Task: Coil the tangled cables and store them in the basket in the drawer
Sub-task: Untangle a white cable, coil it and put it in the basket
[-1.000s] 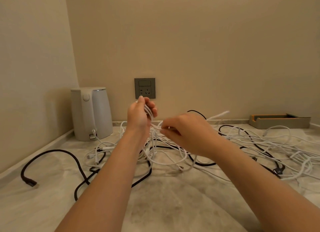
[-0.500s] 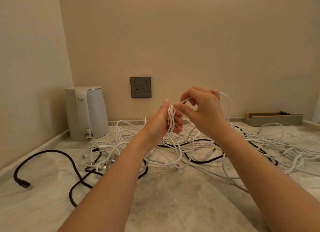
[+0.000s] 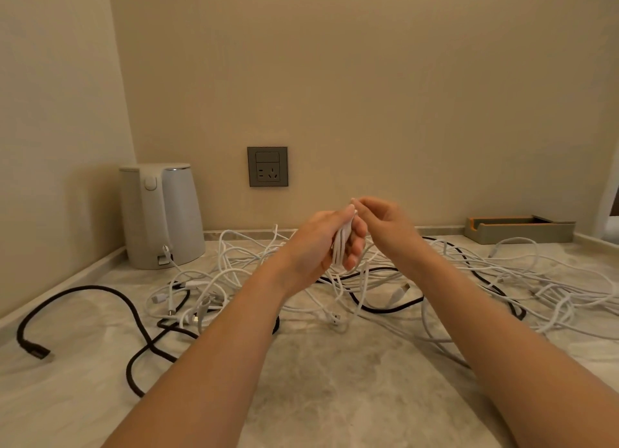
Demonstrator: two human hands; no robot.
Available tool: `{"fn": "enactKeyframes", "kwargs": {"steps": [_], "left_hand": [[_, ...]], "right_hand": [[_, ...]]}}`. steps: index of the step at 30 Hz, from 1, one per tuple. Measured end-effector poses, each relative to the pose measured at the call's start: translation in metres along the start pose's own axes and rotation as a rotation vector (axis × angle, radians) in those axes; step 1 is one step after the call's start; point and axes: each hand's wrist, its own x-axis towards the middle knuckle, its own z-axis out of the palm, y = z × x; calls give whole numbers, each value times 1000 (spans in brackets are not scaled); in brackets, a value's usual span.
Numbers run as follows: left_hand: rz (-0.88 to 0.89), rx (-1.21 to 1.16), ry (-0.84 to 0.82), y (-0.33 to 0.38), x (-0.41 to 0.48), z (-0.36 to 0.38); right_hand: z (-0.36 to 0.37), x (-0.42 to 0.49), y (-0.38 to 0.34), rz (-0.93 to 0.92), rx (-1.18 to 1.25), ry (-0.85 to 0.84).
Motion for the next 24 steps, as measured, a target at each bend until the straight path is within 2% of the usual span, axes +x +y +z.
{"fn": "enactKeyframes", "kwargs": {"steps": [6,9,12,16,19,24], "left_hand": [[92,-218,121,2,4,-3],[121,-381,236,6,6,-9],[121,-487,300,11,4,-17],[81,-557,293,13,3,-22],[116,-548,372,13,3,-28],[156,-498,546,13,1,-44]], "right_hand": [[16,-2,3,85,-98,-133],[24,-6,5,87,-314,-281],[30,-8,-4,75,-474,-360],[29,-12,-14,3,-709,-436],[33,-17,-19,-63,-946,-516],[41,-25,-40,-299,-1082,-455]]}}
